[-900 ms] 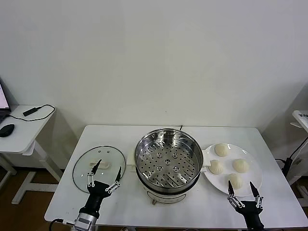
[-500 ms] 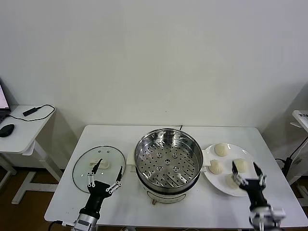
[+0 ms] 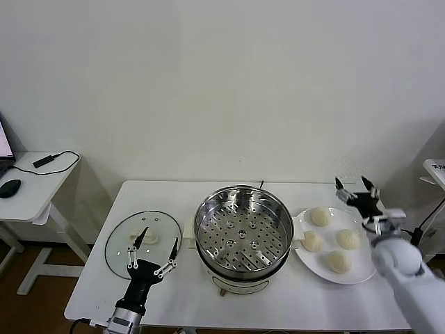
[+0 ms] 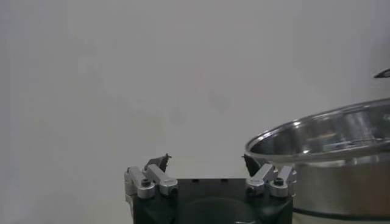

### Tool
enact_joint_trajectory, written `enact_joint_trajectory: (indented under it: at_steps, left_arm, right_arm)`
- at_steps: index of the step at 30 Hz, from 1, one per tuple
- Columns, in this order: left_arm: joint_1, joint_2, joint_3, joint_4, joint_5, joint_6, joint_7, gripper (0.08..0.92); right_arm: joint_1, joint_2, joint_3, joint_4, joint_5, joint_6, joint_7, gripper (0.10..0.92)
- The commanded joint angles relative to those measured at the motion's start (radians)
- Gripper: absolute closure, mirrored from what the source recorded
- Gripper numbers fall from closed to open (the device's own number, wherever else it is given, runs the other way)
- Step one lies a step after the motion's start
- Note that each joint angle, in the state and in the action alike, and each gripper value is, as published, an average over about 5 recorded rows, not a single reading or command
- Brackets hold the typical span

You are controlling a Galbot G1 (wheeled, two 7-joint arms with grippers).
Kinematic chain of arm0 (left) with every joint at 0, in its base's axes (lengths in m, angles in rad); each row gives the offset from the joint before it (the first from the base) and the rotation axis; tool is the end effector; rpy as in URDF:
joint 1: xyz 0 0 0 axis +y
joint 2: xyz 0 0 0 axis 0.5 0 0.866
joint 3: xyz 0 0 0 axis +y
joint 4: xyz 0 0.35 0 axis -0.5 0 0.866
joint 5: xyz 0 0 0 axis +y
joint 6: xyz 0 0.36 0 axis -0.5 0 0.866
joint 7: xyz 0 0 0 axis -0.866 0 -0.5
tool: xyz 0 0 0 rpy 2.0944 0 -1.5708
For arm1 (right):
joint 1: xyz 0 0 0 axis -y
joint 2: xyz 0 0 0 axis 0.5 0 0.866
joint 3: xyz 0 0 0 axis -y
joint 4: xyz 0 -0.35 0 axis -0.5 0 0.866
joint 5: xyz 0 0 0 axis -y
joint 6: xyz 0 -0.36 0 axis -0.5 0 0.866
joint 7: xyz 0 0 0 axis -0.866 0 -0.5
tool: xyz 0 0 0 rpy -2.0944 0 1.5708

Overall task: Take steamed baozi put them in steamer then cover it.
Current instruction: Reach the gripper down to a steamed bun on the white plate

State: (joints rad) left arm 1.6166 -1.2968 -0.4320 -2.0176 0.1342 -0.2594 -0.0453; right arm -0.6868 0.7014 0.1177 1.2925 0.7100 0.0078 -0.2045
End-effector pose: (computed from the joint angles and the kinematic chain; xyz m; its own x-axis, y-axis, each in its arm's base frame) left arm 0.1670 0.0240 -0.3387 -0.9666 0.2329 -0.1073 0.1916 0.9340 0.3016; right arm 0.4366 -0.2547 -0.2566 -0.9590 -0.2339 0.1599 -0.2623 0.9462 -0.1892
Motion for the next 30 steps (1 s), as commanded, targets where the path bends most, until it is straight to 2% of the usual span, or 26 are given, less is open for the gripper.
enact_joint_trajectory:
  at_steps: [1, 6, 13, 18, 30]
  left_arm:
    - [0.002, -0.003, 0.003, -0.012, 0.002, -0.001, -0.002, 0.177]
    - [0.008, -0.008, -0.001, -0.015, 0.004, -0.002, -0.004, 0.177]
    - [0.014, -0.008, -0.012, -0.026, 0.005, -0.001, -0.009, 0.177]
    - [0.016, -0.008, -0.015, -0.033, 0.004, 0.001, -0.012, 0.177]
    - [0.016, -0.011, -0.016, -0.021, 0.004, -0.008, -0.016, 0.177]
  right_arm:
    - [0.546, -0.102, -0.482, -0.377, -0.180, -0.041, -0.617, 0.203]
    - [0.699, -0.044, -0.616, -0.519, -0.382, -0.014, -0.896, 0.203]
    - [0.785, 0.083, -0.662, -0.623, -0.675, 0.043, -1.093, 0.203]
    - [0.811, 0.164, -0.701, -0.670, -0.816, 0.082, -1.121, 0.203]
    - [0.791, 0.279, -0.728, -0.748, -0.982, 0.155, -1.052, 0.203]
